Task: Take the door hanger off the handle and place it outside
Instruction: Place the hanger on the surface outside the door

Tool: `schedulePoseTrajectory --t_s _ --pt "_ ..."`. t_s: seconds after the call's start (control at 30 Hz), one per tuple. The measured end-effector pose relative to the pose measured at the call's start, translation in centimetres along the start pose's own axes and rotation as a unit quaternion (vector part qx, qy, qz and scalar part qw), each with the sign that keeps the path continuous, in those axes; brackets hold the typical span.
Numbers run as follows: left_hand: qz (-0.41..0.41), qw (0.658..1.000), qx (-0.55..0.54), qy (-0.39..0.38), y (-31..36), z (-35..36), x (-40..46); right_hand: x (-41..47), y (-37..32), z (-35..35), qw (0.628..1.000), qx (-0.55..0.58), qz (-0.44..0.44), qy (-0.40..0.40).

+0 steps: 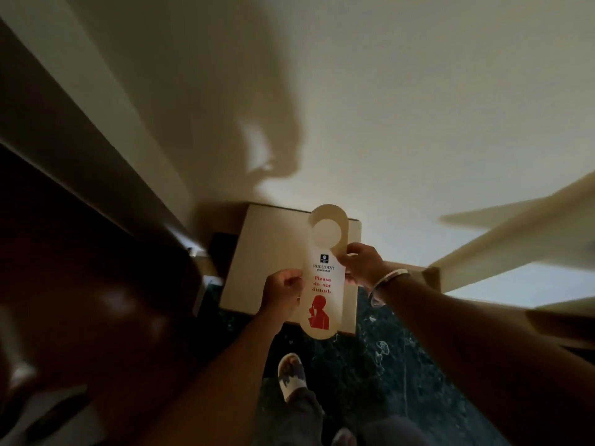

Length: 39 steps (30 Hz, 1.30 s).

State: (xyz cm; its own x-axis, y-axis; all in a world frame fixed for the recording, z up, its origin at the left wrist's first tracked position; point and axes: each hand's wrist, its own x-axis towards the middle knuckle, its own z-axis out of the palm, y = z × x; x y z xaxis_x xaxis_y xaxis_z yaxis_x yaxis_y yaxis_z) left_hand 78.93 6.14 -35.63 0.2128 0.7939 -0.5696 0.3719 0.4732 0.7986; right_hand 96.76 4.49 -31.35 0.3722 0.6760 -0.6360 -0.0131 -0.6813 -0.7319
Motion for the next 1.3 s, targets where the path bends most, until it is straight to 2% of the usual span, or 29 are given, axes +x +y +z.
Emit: schedulePoseTrajectory --t_s 0.13,0.27,0.47,0.6,0.73,0.87,1.03,1.13,1.23,1.3 --pt "-0.060 0.998 0.006 -0.022 -2.2 1.3 6.3 7.2 1.6 0.5 0.998 0.005 0.064 -0.005" --pt "-0.097 0.987 0.039 -0.124 -4.6 2.6 12.7 14.8 5.3 1.0 0.996 -0.024 0.088 0.014" --pt "-0.133 0.982 0.091 -0.095 -11.1 5.6 20.2 24.9 13.1 1.9 0.989 -0.066 0.136 0.007" --pt "-0.093 0.958 0.269 -0.043 -13.7 5.6 20.9 26.5 15.2 1.1 0.979 -0.149 0.136 0.003" --pt "-0.048 0.910 0.407 -0.056 -12.1 4.5 19.2 23.9 12.6 0.4 0.956 -0.285 0.055 -0.043" --pt "0.072 0.835 0.544 -0.025 -6.1 2.9 16.5 19.9 5.7 0.2 0.881 -0.443 -0.145 -0.079" --pt "0.156 0.743 0.649 0.050 2.3 -1.3 11.4 13.5 -2.3 0.4 0.770 -0.554 -0.316 -0.030" --pt "0.162 0.693 0.691 0.125 7.7 -5.5 7.3 9.5 -6.9 0.4 0.706 -0.585 -0.399 0.021" --pt "0.139 0.673 0.702 0.188 12.6 -9.1 1.0 4.6 -11.3 -0.2 0.656 -0.596 -0.462 0.038" --pt "0.141 0.644 0.720 0.216 15.5 -10.9 -2.7 2.4 -14.1 0.0 0.634 -0.584 -0.504 0.052"
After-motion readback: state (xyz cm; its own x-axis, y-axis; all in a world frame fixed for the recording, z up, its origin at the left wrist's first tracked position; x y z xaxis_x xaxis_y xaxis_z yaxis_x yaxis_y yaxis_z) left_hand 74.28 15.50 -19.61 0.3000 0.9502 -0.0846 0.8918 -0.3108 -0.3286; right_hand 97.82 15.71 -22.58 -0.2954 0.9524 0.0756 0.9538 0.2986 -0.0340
